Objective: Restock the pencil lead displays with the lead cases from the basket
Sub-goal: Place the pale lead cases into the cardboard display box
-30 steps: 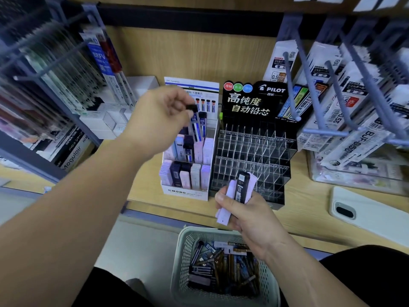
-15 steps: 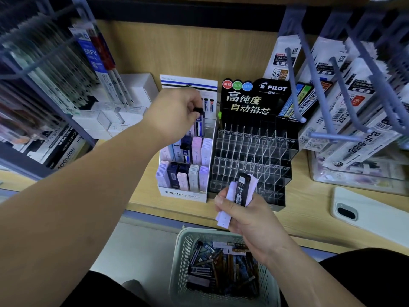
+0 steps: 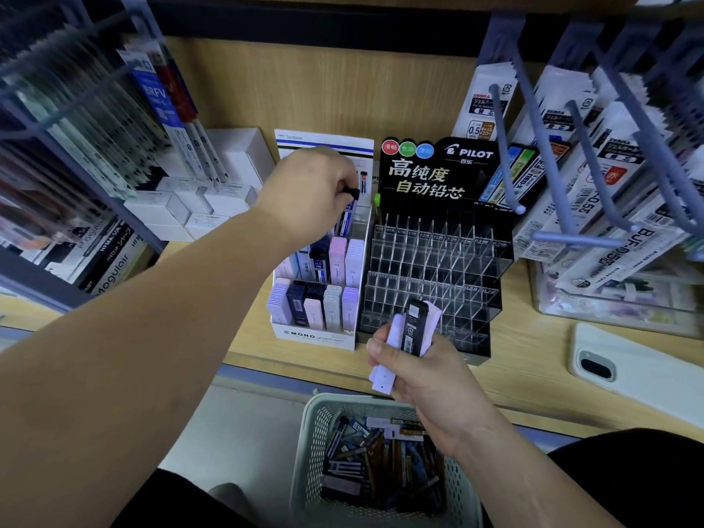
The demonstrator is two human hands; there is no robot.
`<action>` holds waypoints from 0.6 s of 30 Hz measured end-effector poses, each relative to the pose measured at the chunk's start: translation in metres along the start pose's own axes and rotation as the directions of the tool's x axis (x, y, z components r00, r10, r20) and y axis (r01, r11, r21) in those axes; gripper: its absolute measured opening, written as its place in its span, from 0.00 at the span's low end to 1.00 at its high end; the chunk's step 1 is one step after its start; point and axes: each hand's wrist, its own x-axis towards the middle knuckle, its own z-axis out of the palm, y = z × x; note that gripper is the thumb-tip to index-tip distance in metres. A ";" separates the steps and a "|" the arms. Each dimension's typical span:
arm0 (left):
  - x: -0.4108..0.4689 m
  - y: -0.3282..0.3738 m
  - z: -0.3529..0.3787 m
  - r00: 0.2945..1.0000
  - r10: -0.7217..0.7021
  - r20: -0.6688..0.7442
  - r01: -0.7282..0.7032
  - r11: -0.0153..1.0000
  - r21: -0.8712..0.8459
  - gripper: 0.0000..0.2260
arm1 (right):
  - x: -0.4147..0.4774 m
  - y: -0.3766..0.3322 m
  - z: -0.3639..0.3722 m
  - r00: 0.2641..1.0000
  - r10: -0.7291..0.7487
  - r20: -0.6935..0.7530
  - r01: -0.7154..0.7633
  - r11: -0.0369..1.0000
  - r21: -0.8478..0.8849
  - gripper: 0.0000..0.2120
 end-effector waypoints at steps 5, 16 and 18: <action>-0.002 -0.001 0.002 1.000 -0.028 0.008 0.028 0.999 -0.026 0.05 | 0.000 -0.001 0.000 1.000 0.002 -0.004 -0.002 1.000 -0.013 0.05; -0.011 0.006 0.002 0.999 -0.003 0.034 -0.009 0.946 0.324 0.07 | -0.001 -0.003 0.000 1.000 -0.009 -0.026 0.009 1.000 -0.009 0.04; -0.019 0.012 -0.001 0.994 0.106 0.034 -0.110 0.900 0.422 0.08 | -0.001 -0.003 0.000 1.000 -0.005 -0.021 0.004 1.000 -0.023 0.04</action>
